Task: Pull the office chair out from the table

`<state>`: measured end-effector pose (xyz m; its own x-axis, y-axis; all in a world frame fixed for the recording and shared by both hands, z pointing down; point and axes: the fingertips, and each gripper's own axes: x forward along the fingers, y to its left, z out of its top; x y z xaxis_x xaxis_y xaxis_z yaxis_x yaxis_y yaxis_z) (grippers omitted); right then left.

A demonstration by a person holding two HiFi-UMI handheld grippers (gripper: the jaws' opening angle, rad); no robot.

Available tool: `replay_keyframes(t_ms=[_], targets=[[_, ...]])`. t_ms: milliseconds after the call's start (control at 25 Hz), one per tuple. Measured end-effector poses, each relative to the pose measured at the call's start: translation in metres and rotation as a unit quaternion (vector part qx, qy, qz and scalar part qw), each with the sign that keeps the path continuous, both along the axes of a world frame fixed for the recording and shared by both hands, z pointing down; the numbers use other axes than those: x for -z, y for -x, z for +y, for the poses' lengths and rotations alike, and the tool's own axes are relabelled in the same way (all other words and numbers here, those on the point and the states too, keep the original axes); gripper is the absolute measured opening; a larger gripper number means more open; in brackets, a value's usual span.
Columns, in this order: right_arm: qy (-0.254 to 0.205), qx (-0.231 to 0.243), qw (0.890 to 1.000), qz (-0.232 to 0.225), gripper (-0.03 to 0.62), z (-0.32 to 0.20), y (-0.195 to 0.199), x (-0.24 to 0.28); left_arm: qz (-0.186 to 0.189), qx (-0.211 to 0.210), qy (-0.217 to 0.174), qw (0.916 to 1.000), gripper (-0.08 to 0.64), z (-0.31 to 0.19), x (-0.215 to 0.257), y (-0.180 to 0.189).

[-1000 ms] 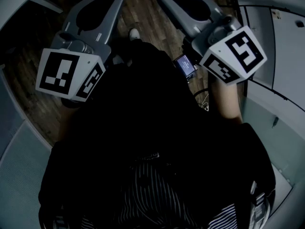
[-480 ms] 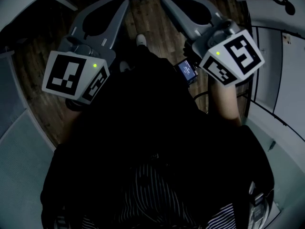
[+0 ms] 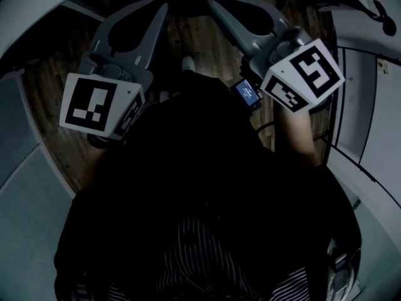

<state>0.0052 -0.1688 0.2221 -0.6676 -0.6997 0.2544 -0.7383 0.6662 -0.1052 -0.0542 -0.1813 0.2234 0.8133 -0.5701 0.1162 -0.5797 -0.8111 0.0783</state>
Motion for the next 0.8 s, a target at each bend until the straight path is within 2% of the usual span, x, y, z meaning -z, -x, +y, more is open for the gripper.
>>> replay_keyframes(t_ms=[120, 400, 480, 600, 680, 800], targets=[[0.0, -0.002, 1.0, -0.006, 0.0, -0.029, -0.017, -0.003, -0.009, -0.004, -0.002, 1.0, 0.0, -0.027, -0.003, -0.014], [0.007, 0.009, 1.0, -0.016, 0.0, -0.115, -0.081, -0.036, -0.031, -0.019, -0.004, 0.9993, 0.0, -0.102, -0.035, -0.082], [0.013, 0.015, 1.0, -0.021, 0.0, -0.127, -0.089, -0.045, -0.047, -0.017, -0.011, 0.9987, 0.001, -0.111, -0.045, -0.09], [0.02, 0.029, 0.999, -0.03, 0.0, -0.135, -0.091, -0.038, -0.096, -0.011, -0.027, 0.9949, 0.0, -0.113, -0.041, -0.095], [0.027, 0.038, 0.998, -0.037, 0.0, -0.138, -0.092, -0.03, -0.116, -0.011, -0.019, 0.9929, 0.0, -0.111, -0.035, -0.096], [0.039, 0.054, 0.997, -0.048, 0.0, -0.144, -0.093, -0.03, -0.121, -0.002, -0.002, 0.9926, 0.002, -0.111, -0.033, -0.096]])
